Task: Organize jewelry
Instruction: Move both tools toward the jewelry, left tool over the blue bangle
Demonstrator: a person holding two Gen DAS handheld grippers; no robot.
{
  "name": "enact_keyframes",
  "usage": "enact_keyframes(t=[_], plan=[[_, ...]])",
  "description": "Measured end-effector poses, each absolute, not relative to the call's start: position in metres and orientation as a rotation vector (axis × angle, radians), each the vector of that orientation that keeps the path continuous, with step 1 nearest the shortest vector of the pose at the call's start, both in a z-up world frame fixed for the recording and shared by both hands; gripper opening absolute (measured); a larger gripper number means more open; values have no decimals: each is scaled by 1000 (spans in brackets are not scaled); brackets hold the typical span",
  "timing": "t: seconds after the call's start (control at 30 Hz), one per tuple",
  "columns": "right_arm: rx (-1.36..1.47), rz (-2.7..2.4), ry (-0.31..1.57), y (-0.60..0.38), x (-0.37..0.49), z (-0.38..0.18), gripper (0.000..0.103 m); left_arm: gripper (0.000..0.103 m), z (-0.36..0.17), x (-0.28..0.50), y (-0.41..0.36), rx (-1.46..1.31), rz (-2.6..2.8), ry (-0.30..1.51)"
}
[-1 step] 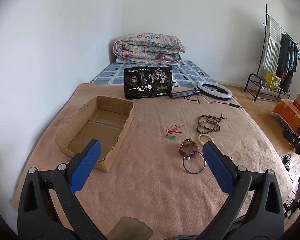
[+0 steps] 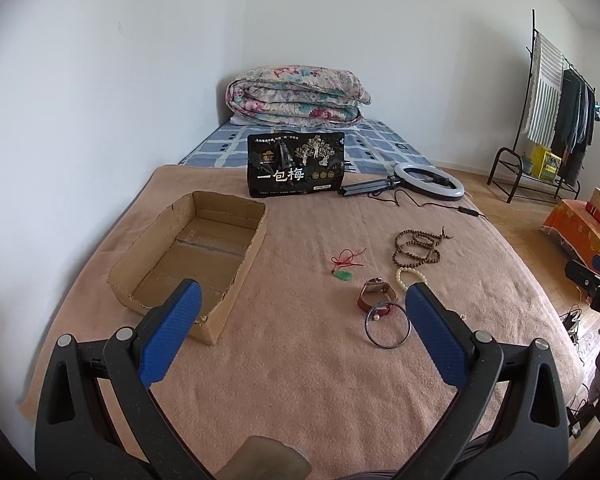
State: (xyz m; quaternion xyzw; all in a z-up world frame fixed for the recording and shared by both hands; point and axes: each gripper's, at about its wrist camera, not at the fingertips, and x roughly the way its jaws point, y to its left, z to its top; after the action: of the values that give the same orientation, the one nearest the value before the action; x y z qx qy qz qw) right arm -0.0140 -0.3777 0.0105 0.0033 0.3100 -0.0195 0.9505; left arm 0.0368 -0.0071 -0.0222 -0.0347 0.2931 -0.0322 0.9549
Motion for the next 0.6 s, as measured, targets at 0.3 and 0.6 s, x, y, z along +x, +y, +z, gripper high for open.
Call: enact_keyframes(t=[0.3, 0.6], plan=[[-17, -9, 673, -389, 9, -2, 103, 103, -35, 64, -10, -54, -124, 648], [-28, 59, 726, -396, 31, -19, 103, 103, -51, 92, -12, -91, -188, 713]])
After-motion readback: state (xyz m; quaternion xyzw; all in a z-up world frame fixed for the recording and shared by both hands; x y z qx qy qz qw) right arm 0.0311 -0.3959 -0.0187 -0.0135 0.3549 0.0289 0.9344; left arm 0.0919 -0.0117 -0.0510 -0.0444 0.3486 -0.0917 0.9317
